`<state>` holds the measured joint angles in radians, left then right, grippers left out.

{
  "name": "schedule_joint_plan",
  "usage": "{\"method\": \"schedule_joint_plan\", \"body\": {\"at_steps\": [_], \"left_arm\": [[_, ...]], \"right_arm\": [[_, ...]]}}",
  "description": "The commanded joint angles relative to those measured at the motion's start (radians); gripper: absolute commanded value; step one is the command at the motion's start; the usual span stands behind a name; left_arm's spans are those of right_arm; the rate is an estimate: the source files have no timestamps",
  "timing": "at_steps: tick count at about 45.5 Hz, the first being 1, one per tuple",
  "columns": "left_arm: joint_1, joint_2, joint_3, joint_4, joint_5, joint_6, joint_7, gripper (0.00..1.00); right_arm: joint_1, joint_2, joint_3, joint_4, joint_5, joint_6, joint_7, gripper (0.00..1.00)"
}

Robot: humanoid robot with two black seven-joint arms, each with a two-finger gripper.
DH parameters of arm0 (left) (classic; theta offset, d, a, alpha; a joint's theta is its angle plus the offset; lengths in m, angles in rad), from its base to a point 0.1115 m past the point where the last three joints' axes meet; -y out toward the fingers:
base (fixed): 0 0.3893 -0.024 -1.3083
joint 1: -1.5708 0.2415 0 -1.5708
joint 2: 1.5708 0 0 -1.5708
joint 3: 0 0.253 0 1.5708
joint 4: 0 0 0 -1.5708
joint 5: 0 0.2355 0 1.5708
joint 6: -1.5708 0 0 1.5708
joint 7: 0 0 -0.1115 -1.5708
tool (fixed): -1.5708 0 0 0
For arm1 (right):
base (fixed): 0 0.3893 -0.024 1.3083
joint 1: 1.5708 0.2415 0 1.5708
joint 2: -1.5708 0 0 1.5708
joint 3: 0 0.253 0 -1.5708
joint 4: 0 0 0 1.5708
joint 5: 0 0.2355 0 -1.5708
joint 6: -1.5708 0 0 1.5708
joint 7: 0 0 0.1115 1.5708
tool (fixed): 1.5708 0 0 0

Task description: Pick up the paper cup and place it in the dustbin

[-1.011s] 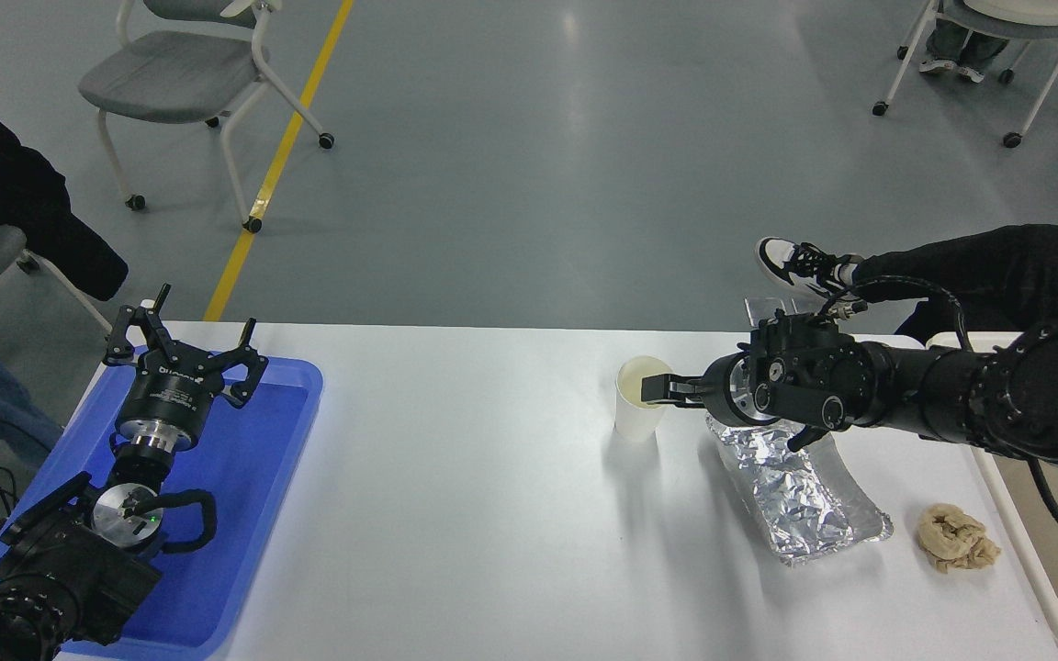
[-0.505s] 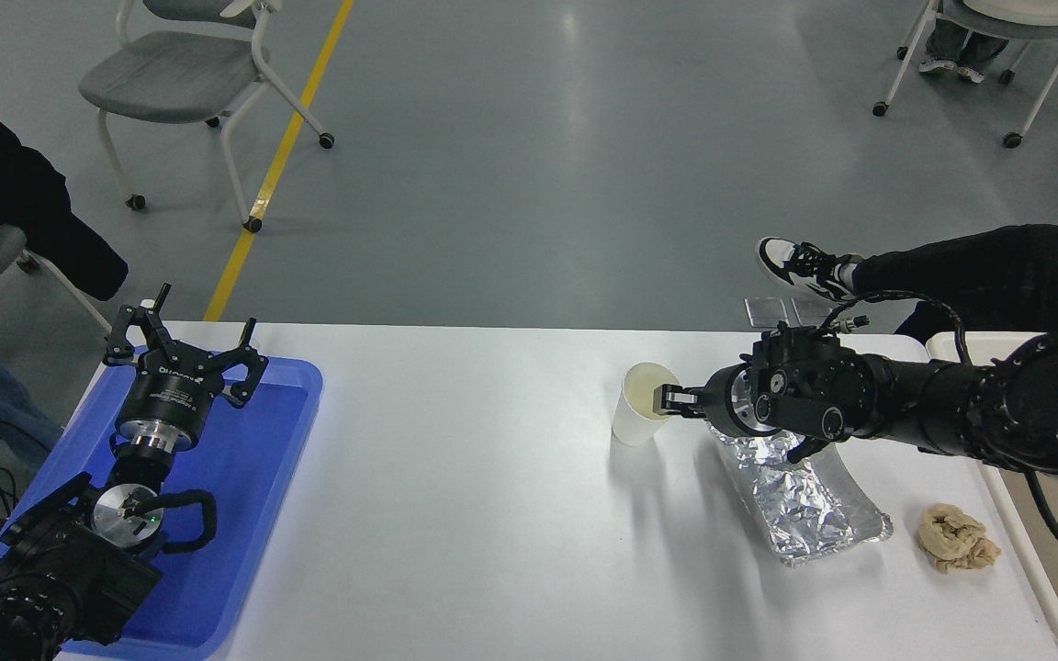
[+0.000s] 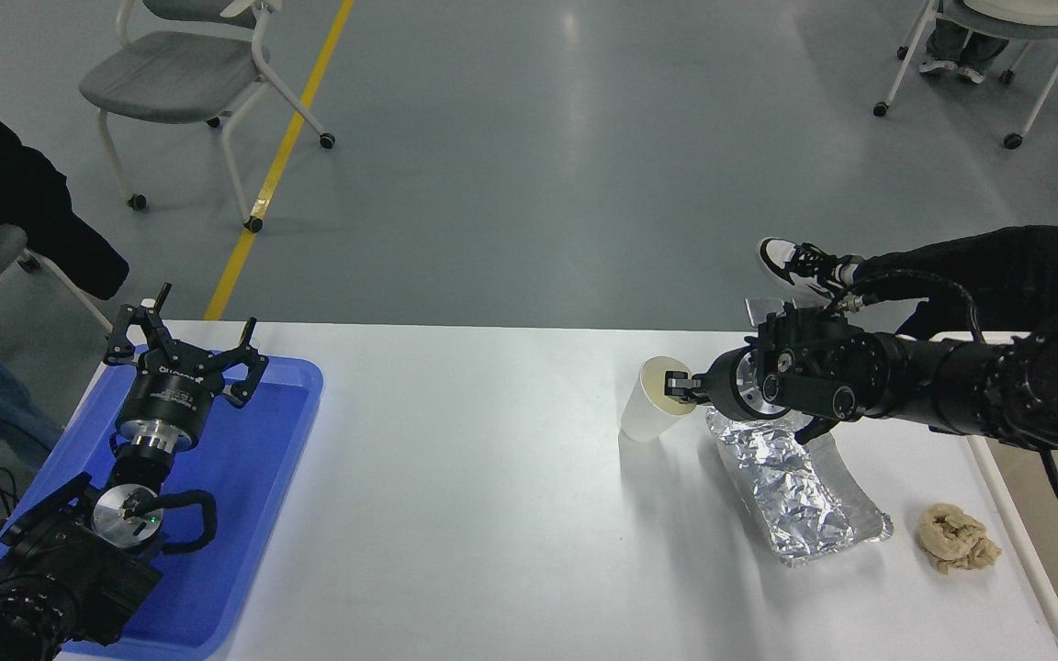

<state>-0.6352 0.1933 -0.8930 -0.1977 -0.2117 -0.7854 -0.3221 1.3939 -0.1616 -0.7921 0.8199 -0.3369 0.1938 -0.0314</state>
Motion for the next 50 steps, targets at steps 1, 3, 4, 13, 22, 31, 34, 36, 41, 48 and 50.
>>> {"method": "schedule_joint_plan", "body": {"at_steps": [1,3,4,13,22,31,34,36,41,48,50], "left_arm": [[0.0,0.0,0.0,0.0,0.0,0.0,0.0,1.0],[0.0,0.0,0.0,0.0,0.0,0.0,0.0,1.0],[0.0,0.0,0.0,0.0,0.0,0.0,0.0,1.0],[0.0,0.0,0.0,0.0,0.0,0.0,0.0,1.0],[0.002,0.003,-0.001,0.0,0.0,0.0,0.0,1.0],[0.003,0.005,-0.001,0.0,0.0,0.0,0.0,1.0],[0.002,0.005,-0.001,0.0,0.0,0.0,0.0,1.0],[0.002,0.005,-0.001,0.0,0.0,0.0,0.0,1.0],[0.002,0.005,-0.001,0.0,0.0,0.0,0.0,1.0],[0.002,0.005,-0.001,0.0,0.0,0.0,0.0,1.0],[0.002,0.005,-0.001,0.0,0.0,0.0,-0.002,1.0]], "right_arm": [[0.181,-0.098,-0.084,0.166,0.006,0.039,-0.001,0.0],[0.235,-0.125,-0.107,0.209,0.006,0.05,-0.001,0.0],[0.263,-0.137,-0.117,0.232,0.007,0.058,-0.001,0.0],[0.554,-0.236,-0.251,0.444,0.01,0.13,-0.002,0.0],[0.841,-0.26,-0.329,0.594,0.013,0.28,-0.002,0.0],[0.987,-0.259,-0.363,0.602,0.015,0.412,-0.004,0.0],[1.013,-0.257,-0.375,0.604,0.015,0.432,-0.005,0.0],[1.022,-0.257,-0.383,0.604,0.015,0.434,-0.007,0.0],[1.033,-0.256,-0.389,0.604,0.015,0.435,-0.012,0.0],[1.045,-0.259,-0.415,0.602,0.013,0.443,-0.032,0.0],[1.051,-0.26,-0.437,0.601,0.01,0.45,-0.033,0.0]]}}
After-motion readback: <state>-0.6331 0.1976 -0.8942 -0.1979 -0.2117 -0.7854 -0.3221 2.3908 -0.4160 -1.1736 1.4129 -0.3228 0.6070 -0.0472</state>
